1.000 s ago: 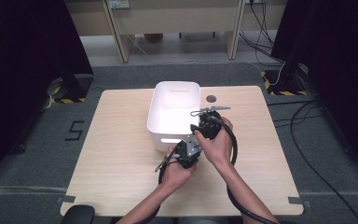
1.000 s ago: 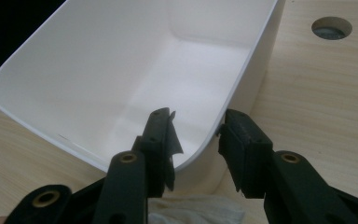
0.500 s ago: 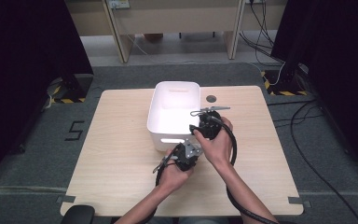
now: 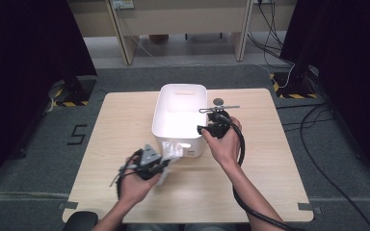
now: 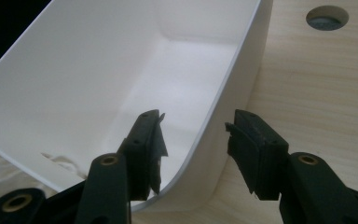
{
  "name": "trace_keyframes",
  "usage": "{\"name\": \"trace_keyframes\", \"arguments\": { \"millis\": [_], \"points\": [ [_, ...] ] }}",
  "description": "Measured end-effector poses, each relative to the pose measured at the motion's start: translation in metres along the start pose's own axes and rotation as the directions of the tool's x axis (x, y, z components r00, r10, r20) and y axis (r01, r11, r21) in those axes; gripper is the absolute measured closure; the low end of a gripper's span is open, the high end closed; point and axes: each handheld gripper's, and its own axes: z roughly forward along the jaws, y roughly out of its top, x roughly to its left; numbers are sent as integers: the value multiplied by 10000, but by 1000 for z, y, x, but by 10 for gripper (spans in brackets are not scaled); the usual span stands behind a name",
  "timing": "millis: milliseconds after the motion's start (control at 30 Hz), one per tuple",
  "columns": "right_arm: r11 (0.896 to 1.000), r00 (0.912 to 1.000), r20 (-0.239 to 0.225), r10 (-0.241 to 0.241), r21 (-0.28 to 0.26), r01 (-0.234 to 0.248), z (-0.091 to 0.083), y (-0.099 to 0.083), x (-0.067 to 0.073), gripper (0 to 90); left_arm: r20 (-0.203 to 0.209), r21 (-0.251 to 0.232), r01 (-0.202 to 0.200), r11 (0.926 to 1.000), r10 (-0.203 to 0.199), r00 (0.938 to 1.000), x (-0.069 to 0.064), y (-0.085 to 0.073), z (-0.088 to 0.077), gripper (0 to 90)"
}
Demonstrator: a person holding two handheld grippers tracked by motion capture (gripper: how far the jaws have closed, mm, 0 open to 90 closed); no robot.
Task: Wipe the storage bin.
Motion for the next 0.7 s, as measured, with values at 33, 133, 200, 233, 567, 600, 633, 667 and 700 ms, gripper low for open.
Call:
{"name": "trace_keyframes", "arguments": {
  "millis": [33, 133, 200, 233, 567, 600, 633, 667, 700],
  "points": [
    [10000, 10000, 7, 37, 44, -37, 1, 1, -1, 527, -183, -42, 269, 9996, -270, 9995, 12, -5, -9, 793],
    [9998, 9999, 81, 67, 201, -69, 6, 4, -4, 542, -983, -198, 940, 9954, -955, 9906, 44, -17, -31, 793],
    [9994, 9999, 89, 74, 344, -77, 10, 6, -6, 568, -1427, -259, 1259, 9917, -1283, 9814, 64, -23, -42, 793],
    [9990, 10000, 67, 51, 436, -54, 12, 8, -5, 586, -1538, -251, 1325, 9909, -1348, 9789, 70, -24, -44, 793],
    [9912, 9938, 518, -983, 943, 931, 19, 15, -9, 736, -1892, -307, 1447, 9890, -1479, 9707, 104, -4, -31, 792],
    [9904, 9934, 541, -1016, 1001, 959, 18, 16, -11, 765, -1887, -354, 1408, 9894, -1450, 9713, 104, 0, -28, 792],
    [9883, 9923, 485, -1141, 1072, 1084, 17, 17, -15, 793, -1900, -338, 1342, 9904, -1382, 9720, 105, 4, -25, 792],
    [9872, 9927, 315, -1161, 1141, 1118, 16, 19, -20, 812, -1887, -374, 1323, 9905, -1371, 9724, 106, 8, -21, 792],
    [9870, 9939, 196, -1086, 1213, 1055, 14, 20, -25, 827, -1882, -386, 1322, 9905, -1371, 9725, 107, 11, -18, 792]
  ]
}}
